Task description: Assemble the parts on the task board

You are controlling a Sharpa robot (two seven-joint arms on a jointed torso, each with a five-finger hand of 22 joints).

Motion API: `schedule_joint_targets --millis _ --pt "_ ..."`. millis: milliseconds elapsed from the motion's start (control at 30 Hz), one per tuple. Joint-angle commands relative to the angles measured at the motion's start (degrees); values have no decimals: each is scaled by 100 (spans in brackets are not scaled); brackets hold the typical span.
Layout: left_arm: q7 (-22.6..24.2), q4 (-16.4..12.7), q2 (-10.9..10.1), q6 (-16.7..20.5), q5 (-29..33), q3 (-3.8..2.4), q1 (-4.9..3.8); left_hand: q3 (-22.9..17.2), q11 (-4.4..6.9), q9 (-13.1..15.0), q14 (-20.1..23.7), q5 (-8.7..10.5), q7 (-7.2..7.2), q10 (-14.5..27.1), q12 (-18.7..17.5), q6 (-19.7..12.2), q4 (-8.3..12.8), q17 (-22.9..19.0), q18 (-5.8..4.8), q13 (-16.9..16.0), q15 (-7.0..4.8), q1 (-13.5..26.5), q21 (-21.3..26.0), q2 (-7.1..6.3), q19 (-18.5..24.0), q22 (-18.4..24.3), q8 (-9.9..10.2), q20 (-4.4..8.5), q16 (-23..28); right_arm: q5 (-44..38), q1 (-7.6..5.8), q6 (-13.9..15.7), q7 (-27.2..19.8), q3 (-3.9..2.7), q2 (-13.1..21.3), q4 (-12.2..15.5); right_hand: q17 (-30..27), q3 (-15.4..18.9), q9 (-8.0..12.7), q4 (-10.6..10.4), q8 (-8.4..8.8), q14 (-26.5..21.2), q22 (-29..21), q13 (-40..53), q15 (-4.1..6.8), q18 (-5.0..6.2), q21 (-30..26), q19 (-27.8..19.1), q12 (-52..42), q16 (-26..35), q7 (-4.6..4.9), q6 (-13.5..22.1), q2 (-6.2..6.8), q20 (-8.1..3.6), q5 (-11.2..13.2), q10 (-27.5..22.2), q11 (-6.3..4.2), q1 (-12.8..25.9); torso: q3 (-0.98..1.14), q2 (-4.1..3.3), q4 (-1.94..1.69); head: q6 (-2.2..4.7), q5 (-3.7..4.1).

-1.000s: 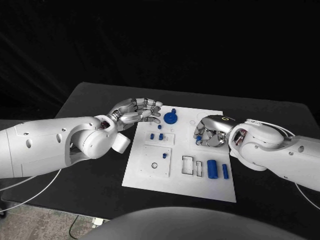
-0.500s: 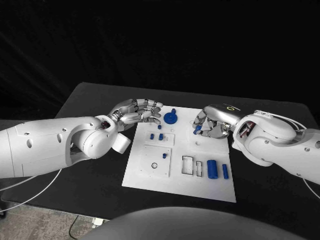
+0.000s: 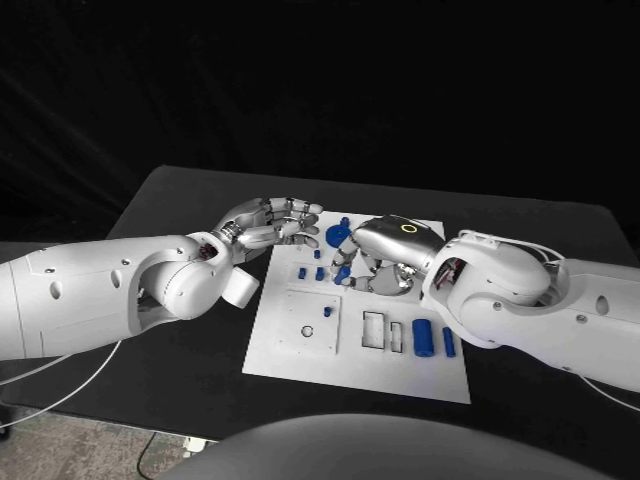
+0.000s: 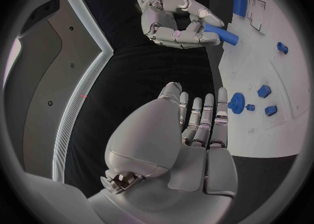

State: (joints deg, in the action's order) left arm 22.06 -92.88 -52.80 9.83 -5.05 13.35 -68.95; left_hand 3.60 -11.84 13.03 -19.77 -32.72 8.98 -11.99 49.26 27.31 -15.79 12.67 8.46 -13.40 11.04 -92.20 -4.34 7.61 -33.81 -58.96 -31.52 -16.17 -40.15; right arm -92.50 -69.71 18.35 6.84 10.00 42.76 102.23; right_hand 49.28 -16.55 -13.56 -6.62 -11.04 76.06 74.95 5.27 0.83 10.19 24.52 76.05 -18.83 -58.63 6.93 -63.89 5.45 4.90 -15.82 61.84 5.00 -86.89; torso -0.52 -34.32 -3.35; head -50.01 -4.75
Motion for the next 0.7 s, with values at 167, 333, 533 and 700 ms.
schedule_joint_targets --millis 167,333,533,700 --pt "320 -13 -35 259 -11 -3 2 4 9 -25 97 -27 188 83 7 -67 -50 -23 57 25 -8 49 45 -33 37 -6 -5 20 -2 -595 132 -175 -162 -5 -393 -246 -37 -15 -23 64 4 44 307 9 9 -101 -13 27 -5 14 -14 -21 20 5 -37 219 -157 -17 -6 -6 -2 1 -75" --pt "339 -13 -52 292 -9 -3 2 12 13 -32 113 -23 186 99 12 -75 -46 -30 56 32 -10 53 48 -49 46 -5 -9 23 -2 -736 253 -400 -175 -5 -606 -384 -104 -30 -28 81 38 4 292 4 2 -95 -84 -4 28 79 1 28 26 3 -42 212 -145 -13 -4 -9 -1 1 -84" --pt "385 -14 -73 345 -9 -3 2 148 20 -79 199 401 131 240 130 -251 26 -80 69 79 -42 14 46 -262 83 -3 -95 39 -40 -788 442 -523 -218 -6 -823 -578 -117 -48 -33 102 65 -9 290 3 -1 -95 -96 -20 48 97 11 63 26 3 -49 223 -142 -20 3 -8 7 1 -118" --pt "387 13 -69 380 -9 -3 2 284 23 -88 292 764 107 409 201 -465 38 -124 81 133 -54 42 45 -303 100 5 -243 41 -66 -785 531 -618 -213 -7 -912 -717 -132 -55 -36 112 73 -16 286 5 -1 -93 -115 -28 51 112 14 72 27 2 -54 233 -141 -24 -2 -1 7 1 -108"
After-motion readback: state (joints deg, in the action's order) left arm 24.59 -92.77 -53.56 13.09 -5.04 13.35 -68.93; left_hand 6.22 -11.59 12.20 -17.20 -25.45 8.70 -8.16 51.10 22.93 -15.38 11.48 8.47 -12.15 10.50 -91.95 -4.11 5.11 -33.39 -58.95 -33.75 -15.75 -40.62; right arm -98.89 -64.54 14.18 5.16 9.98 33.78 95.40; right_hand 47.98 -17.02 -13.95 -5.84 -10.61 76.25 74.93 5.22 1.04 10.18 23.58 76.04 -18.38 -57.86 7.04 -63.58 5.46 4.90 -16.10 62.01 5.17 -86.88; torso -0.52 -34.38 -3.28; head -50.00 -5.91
